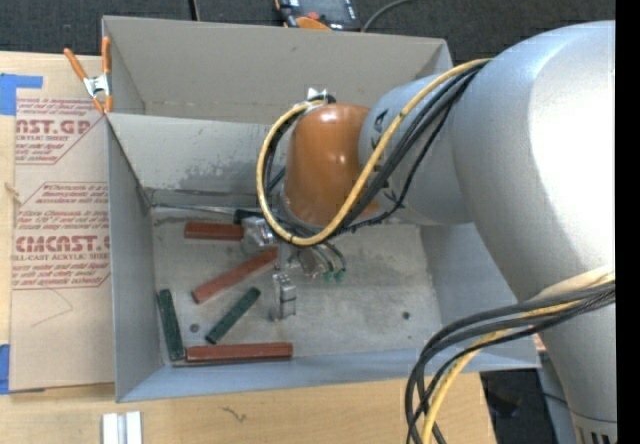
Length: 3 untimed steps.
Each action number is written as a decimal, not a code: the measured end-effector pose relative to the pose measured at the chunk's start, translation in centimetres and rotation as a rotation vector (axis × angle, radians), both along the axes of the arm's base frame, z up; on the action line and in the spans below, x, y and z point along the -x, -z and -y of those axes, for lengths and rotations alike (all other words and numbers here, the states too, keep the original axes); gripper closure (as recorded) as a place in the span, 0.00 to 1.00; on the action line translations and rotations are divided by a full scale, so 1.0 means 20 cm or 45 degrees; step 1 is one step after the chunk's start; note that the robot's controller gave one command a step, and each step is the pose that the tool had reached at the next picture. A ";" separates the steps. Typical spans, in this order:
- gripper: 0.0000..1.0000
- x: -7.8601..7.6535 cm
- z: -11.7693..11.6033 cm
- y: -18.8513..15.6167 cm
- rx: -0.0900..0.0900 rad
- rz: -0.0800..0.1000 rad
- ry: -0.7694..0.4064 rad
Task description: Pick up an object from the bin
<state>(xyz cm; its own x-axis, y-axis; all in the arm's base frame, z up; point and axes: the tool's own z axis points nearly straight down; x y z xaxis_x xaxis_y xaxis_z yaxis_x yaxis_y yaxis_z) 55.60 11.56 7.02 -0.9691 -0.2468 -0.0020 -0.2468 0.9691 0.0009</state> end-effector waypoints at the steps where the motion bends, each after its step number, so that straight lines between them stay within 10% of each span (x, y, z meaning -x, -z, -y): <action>1: 1.00 0.00 0.00 0.00 0.001 0.000 0.001; 2: 1.00 -0.02 0.01 -0.71 0.001 0.010 -0.342; 3: 0.00 -0.01 0.02 -0.69 0.000 0.003 -0.342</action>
Offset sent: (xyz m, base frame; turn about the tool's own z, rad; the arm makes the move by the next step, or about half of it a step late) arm 0.0000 0.0000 0.0000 0.0000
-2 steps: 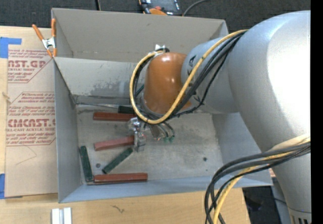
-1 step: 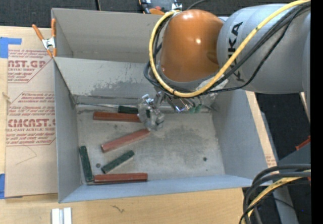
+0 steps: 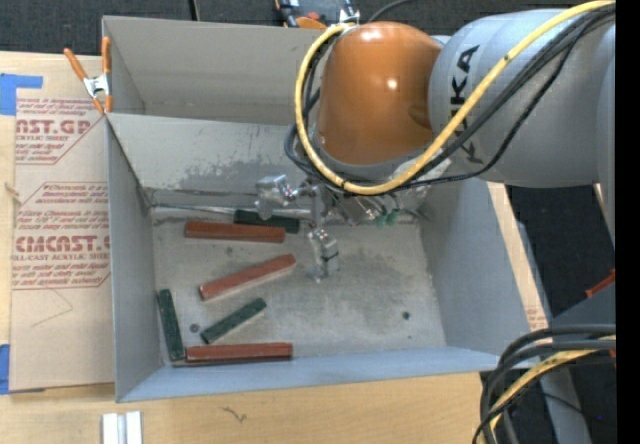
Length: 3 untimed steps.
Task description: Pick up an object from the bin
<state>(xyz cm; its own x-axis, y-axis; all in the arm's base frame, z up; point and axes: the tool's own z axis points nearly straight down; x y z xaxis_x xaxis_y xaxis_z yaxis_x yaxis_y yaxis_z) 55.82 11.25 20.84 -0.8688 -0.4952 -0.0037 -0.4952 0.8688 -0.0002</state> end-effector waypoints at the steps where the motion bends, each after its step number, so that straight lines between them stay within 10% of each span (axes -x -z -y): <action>1: 0.00 -0.02 -0.15 0.62 0.002 -0.011 -0.195; 2: 0.00 -0.06 -0.09 0.70 0.002 -0.004 -0.225; 3: 1.00 -0.06 -0.09 0.69 0.001 -0.002 -0.226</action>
Offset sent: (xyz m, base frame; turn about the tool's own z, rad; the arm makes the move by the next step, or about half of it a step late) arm 0.0065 0.0284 -0.1198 -0.1525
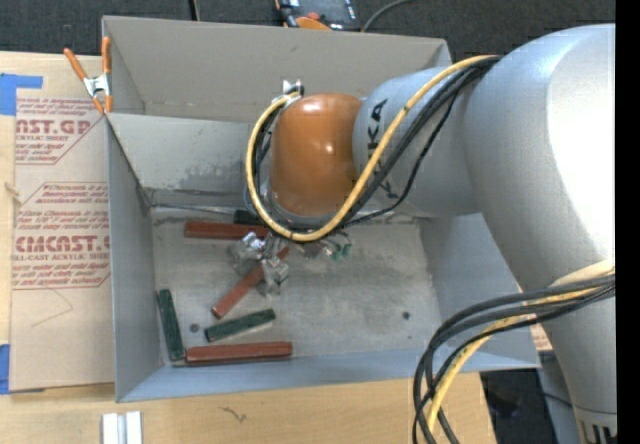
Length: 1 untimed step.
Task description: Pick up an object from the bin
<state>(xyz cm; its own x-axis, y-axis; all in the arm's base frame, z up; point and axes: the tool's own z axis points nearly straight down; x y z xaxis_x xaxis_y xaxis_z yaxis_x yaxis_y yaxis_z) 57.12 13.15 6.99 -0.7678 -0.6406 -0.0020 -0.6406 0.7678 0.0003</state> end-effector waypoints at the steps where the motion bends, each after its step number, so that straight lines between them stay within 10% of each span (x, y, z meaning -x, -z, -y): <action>1: 1.00 0.05 -0.10 -0.70 -0.003 0.012 -0.053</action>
Offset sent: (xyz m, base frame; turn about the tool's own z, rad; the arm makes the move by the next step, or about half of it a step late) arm -0.0126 0.0185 0.1352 -0.0424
